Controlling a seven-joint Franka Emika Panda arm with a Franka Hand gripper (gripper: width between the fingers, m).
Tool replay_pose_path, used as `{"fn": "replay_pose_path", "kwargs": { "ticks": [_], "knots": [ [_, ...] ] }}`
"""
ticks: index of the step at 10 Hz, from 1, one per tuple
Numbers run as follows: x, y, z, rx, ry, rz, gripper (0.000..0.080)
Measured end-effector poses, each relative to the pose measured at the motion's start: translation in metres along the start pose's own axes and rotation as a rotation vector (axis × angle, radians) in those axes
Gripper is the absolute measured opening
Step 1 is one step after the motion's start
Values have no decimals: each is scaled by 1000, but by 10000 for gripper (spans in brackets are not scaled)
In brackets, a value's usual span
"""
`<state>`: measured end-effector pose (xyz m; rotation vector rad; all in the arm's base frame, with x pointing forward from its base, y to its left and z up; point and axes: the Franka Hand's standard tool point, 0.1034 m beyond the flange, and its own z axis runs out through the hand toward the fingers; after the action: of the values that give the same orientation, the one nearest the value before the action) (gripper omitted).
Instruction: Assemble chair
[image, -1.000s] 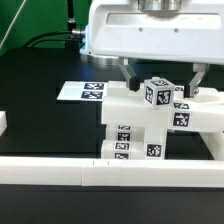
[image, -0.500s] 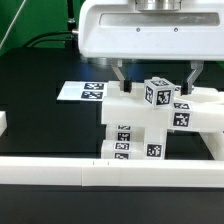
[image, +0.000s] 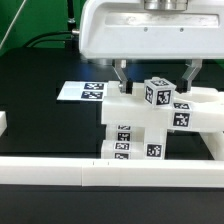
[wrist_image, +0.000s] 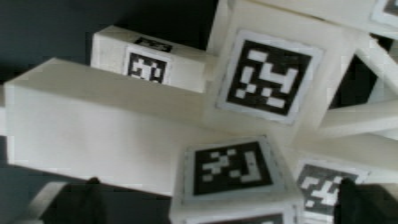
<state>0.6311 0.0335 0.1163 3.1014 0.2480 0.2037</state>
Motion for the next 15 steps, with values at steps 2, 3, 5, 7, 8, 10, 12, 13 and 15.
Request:
{"fn": "replay_pose_path", "kwargs": {
  "ticks": [2,3,5,7,8,10,12,13,15],
  "knots": [
    [0,1,1,-2,2,3,553],
    [0,1,1,-1,2,15,352],
    [0,1,1,-1,2,49,284],
    [0,1,1,0,2,199,284],
    [0,2,1,0,3,265,284],
    [0,5,1,-3,3,431,284],
    [0,6,1,-4,4,562,284],
    [0,6,1,-3,5,615,284],
    [0,6,1,-4,4,628,494]
  ]
}}
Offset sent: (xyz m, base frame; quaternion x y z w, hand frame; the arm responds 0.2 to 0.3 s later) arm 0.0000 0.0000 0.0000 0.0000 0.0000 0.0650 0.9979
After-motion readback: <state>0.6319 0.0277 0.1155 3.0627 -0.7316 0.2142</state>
